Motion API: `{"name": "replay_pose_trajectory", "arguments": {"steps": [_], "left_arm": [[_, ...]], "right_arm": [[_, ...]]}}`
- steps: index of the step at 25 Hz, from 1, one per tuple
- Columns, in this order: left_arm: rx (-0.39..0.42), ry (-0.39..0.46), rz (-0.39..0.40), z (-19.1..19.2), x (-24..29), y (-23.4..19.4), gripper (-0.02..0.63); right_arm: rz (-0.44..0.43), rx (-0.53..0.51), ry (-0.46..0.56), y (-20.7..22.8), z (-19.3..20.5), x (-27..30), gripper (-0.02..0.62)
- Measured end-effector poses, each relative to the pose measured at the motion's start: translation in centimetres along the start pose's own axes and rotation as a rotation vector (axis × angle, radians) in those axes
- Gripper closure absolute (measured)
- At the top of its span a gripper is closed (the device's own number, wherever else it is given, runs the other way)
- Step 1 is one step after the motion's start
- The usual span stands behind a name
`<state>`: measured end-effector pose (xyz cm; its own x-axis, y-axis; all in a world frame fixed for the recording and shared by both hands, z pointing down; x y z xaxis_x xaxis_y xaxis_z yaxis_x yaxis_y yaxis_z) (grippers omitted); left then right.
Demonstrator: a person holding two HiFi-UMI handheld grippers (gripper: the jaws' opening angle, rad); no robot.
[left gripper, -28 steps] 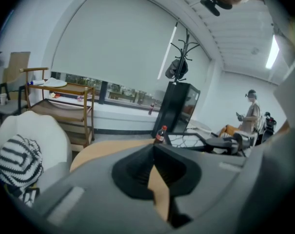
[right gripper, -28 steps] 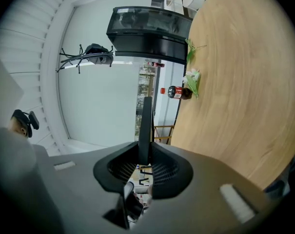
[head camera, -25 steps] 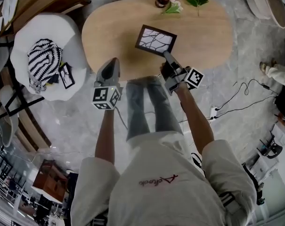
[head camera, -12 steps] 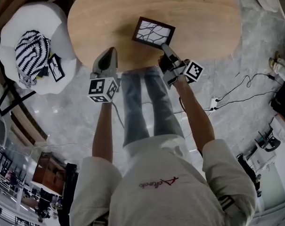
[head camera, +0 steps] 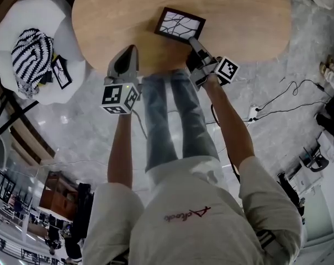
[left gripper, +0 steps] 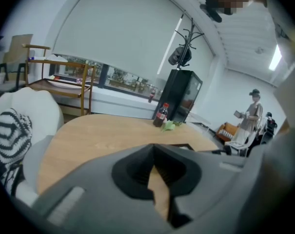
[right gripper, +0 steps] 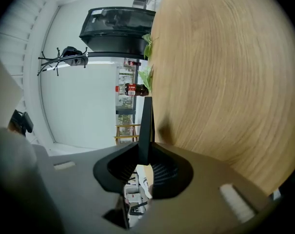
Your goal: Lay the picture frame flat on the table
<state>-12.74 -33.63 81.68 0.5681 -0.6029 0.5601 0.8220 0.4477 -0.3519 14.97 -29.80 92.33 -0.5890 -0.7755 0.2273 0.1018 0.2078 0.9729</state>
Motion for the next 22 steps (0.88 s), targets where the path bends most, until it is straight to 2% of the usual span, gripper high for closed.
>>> {"name": "replay_pose_trajectory", "arguments": {"steps": [15, 18, 22], "left_arm": [[-0.008, 0.022, -0.009, 0.2, -0.9, -0.5, 0.604], [-0.01, 0.019, -0.01, 0.4, -1.0, -0.5, 0.604], [-0.007, 0.015, -0.005, 0.5, -1.1, -0.2, 0.604]], "right_arm": [[0.021, 0.063, 0.061, 1.8, 0.1, 2.4, 0.518], [0.048, 0.027, 0.046, 1.8, 0.1, 2.5, 0.515], [0.112, -0.081, 0.002, 1.4, 0.0, 2.5, 0.479]]}}
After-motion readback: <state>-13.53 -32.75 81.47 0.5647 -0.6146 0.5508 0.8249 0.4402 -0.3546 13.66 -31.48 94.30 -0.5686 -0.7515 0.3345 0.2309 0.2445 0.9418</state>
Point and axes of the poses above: the fingertips, and each gripper's own axes: x forward along the fingers, y to its right, z out of its underside, the point moved 8 cm from there along -x, backward along the fingers, and after that the axes turned 5 degrees about -y, right-handed, at the moved point
